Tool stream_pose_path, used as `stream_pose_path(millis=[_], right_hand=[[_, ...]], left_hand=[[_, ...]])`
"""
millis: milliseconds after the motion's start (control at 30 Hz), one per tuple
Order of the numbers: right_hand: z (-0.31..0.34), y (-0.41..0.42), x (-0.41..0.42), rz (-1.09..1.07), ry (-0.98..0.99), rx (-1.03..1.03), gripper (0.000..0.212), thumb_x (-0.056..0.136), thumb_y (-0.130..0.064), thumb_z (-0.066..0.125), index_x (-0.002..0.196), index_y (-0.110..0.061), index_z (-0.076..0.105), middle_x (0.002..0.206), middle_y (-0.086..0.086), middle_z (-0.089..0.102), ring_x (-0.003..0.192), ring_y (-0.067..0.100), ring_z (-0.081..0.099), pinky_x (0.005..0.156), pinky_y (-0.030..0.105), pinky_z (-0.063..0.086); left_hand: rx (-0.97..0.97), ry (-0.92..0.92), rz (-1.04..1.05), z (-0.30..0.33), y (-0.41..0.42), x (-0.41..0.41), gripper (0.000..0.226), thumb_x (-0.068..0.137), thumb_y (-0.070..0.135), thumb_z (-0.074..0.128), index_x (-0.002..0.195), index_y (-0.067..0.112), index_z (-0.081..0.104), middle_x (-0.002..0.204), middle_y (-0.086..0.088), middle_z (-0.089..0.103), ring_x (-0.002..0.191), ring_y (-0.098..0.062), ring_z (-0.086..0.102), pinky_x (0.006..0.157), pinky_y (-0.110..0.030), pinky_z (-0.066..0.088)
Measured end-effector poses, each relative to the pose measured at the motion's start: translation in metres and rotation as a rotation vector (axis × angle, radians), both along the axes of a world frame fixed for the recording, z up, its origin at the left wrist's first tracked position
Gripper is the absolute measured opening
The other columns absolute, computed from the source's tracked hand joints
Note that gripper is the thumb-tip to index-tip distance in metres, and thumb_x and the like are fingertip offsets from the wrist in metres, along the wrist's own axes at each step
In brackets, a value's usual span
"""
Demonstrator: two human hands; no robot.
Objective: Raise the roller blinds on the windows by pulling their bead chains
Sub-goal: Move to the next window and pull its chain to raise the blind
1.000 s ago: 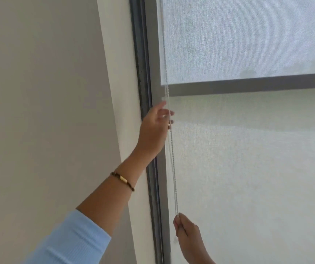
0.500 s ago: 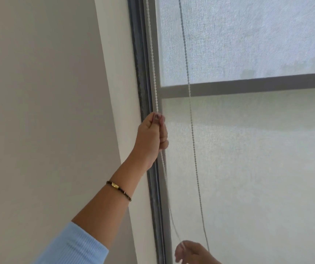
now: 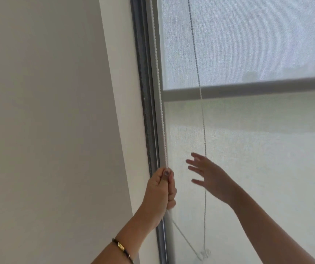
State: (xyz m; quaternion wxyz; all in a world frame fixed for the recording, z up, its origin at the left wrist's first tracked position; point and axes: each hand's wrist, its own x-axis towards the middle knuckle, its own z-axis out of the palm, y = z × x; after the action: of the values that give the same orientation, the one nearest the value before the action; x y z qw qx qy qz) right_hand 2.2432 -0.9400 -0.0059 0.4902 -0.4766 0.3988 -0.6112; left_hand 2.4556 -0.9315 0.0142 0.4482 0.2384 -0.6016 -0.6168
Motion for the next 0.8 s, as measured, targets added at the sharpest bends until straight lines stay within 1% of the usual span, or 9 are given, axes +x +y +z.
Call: stream_pose_path(millis=[100, 200, 267, 367, 467, 567, 667, 767, 800], right_hand=[[0.045, 0.000, 0.016, 0.081, 0.103, -0.076, 0.051, 0.093, -0.045, 0.052, 0.138, -0.021, 0.055, 0.135, 0.004, 0.064, 0.131, 0.024, 0.055, 0.108, 0.048, 0.042], [0.093, 0.004, 0.039, 0.193, 0.115, -0.190, 0.049, 0.101, -0.038, 0.039, 0.136, -0.007, 0.055, 0.123, 0.017, 0.068, 0.116, 0.031, 0.064, 0.102, 0.047, 0.047], [0.120, 0.006, 0.051, 0.227, 0.093, -0.264, 0.045, 0.103, -0.032, 0.040, 0.133, -0.001, 0.055, 0.112, 0.019, 0.067, 0.102, 0.032, 0.066, 0.093, 0.044, 0.052], [0.151, 0.004, 0.068, 0.194, 0.060, -0.311, 0.035, 0.104, -0.027, 0.042, 0.122, -0.003, 0.061, 0.091, 0.010, 0.063, 0.078, 0.022, 0.062, 0.076, 0.036, 0.054], [0.167, 0.001, 0.083, 0.142, -0.017, -0.358, 0.029, 0.105, -0.026, 0.042, 0.104, -0.009, 0.065, 0.071, 0.001, 0.052, 0.056, 0.013, 0.044, 0.051, 0.027, 0.037], [0.157, -0.004, 0.095, -0.002, 0.051, -0.383, 0.031, 0.106, -0.019, 0.037, 0.081, -0.016, 0.055, 0.053, -0.004, 0.033, 0.040, 0.008, 0.022, 0.043, 0.022, 0.013], [0.125, -0.005, 0.101, -0.118, 0.104, -0.359, 0.033, 0.106, -0.013, 0.033, 0.076, -0.018, 0.047, 0.053, -0.002, 0.029, 0.039, 0.009, 0.018, 0.041, 0.021, 0.011], [0.089, -0.006, 0.100, -0.224, 0.207, -0.313, 0.032, 0.106, -0.015, 0.033, 0.077, -0.015, 0.046, 0.054, 0.000, 0.032, 0.039, 0.008, 0.024, 0.037, 0.018, 0.018], [0.077, -0.008, 0.099, -0.255, 0.250, -0.293, 0.031, 0.106, -0.014, 0.034, 0.077, -0.016, 0.046, 0.054, -0.002, 0.033, 0.039, 0.007, 0.025, 0.036, 0.018, 0.020]], left_hand=[[0.066, -0.057, 0.001, -0.021, 0.002, 0.002, 0.043, 0.106, 0.029, 0.036, 0.065, 0.025, 0.049, 0.050, 0.009, 0.036, 0.042, -0.006, 0.020, 0.037, -0.014, 0.016], [0.150, -0.122, 0.035, -0.041, 0.000, 0.001, 0.042, 0.106, 0.029, 0.035, 0.066, 0.026, 0.045, 0.051, 0.009, 0.035, 0.043, -0.007, 0.018, 0.041, -0.015, 0.011], [0.138, -0.179, 0.041, -0.055, 0.000, -0.001, 0.039, 0.107, 0.026, 0.035, 0.068, 0.024, 0.042, 0.051, 0.011, 0.036, 0.040, -0.005, 0.020, 0.043, -0.014, 0.009], [0.113, -0.233, 0.060, -0.083, 0.000, -0.008, 0.044, 0.107, 0.024, 0.033, 0.065, 0.022, 0.044, 0.044, 0.013, 0.038, 0.033, -0.003, 0.021, 0.042, -0.007, 0.013], [0.075, -0.291, 0.122, -0.110, 0.001, -0.017, 0.034, 0.107, 0.015, 0.034, 0.074, 0.016, 0.044, 0.040, 0.011, 0.037, 0.027, -0.001, 0.024, 0.034, -0.007, 0.015], [0.029, -0.360, 0.135, -0.128, 0.000, -0.020, 0.036, 0.103, 0.000, 0.037, 0.069, 0.005, 0.045, 0.045, 0.002, 0.037, 0.028, 0.000, 0.032, 0.033, -0.009, 0.023], [0.173, -0.359, 0.123, -0.152, -0.005, -0.016, 0.037, 0.096, -0.010, 0.046, 0.064, 0.003, 0.057, 0.054, -0.003, 0.054, 0.044, 0.001, 0.055, 0.052, -0.007, 0.044], [0.379, -0.355, 0.054, -0.169, -0.004, -0.011, 0.032, 0.085, 0.017, 0.054, 0.056, 0.021, 0.068, 0.059, 0.001, 0.063, 0.066, -0.015, 0.063, 0.067, -0.018, 0.048], [0.356, -0.415, 0.022, -0.168, -0.006, -0.008, 0.032, 0.088, 0.021, 0.055, 0.059, 0.024, 0.070, 0.063, 0.001, 0.065, 0.068, -0.015, 0.063, 0.068, -0.019, 0.048]])
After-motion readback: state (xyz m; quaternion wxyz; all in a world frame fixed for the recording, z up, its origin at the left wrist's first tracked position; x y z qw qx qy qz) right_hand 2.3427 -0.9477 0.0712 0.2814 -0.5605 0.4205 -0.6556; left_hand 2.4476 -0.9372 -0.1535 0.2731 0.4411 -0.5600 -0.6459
